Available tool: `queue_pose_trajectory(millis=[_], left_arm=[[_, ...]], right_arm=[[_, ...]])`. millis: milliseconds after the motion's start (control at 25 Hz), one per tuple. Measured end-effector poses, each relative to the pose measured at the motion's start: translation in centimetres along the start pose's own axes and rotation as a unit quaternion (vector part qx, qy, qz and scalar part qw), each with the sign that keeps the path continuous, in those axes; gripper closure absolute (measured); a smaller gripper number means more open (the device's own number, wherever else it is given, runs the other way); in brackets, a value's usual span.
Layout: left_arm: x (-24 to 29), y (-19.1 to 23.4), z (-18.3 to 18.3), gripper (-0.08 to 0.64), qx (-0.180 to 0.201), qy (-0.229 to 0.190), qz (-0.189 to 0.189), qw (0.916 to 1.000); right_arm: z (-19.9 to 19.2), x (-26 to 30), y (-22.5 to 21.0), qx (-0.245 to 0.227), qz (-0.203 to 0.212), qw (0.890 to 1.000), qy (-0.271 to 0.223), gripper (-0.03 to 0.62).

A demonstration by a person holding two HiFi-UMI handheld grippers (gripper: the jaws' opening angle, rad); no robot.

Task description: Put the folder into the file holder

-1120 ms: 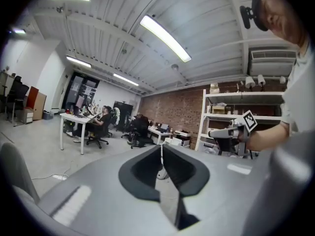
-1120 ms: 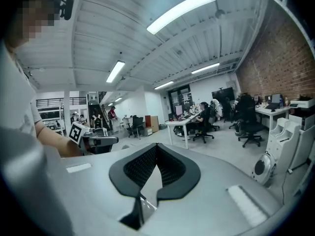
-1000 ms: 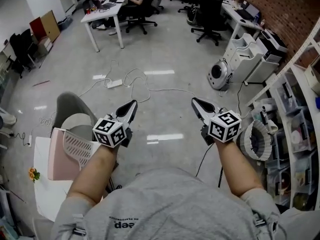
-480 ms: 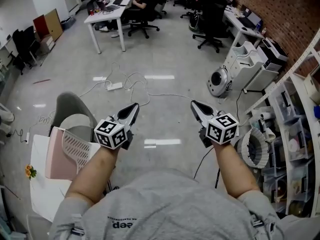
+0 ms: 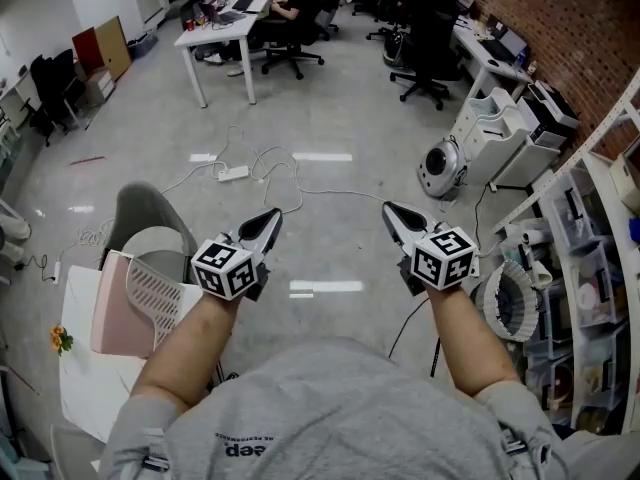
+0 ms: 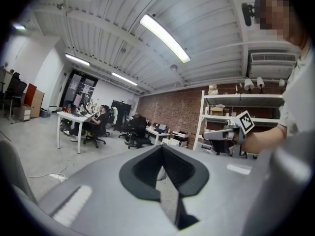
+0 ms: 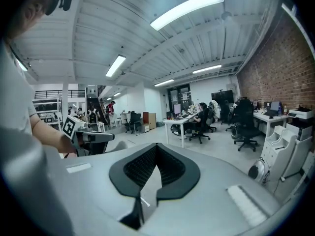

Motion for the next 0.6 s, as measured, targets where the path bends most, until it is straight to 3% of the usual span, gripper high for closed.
queue_pose_trajectory(millis=[600], left_arm=[[-0.44,-0.65,-0.12,0.502,0.003,0.002,-0.004,1.0]], right_arm=[[-0.12,-0.31,0.61,-0.004,0.009,1.0,-0.001,0.589]])
Point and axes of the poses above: the fingertips, and each gripper's own axes: x forward along the fingers, y to its left, z out of its top, the point moved 10 cm from there along -x, backward along the fingers, and after that the axes turned 2 degrees about x, right-handed, at the moved point
